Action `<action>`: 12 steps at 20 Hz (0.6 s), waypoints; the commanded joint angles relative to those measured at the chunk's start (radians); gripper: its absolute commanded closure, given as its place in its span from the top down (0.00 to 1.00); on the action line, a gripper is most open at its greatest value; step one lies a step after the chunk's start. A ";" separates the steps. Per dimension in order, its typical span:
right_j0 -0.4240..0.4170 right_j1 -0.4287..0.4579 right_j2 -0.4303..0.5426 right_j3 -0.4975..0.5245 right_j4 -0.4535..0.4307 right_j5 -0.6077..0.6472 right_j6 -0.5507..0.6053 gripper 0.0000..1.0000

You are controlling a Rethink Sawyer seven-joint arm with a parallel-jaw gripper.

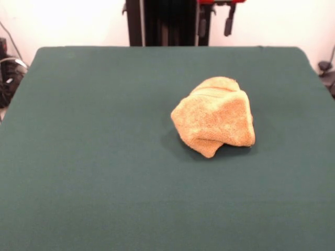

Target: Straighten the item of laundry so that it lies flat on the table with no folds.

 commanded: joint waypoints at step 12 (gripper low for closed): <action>0.080 0.143 0.037 -0.139 0.021 -0.024 0.176 1.00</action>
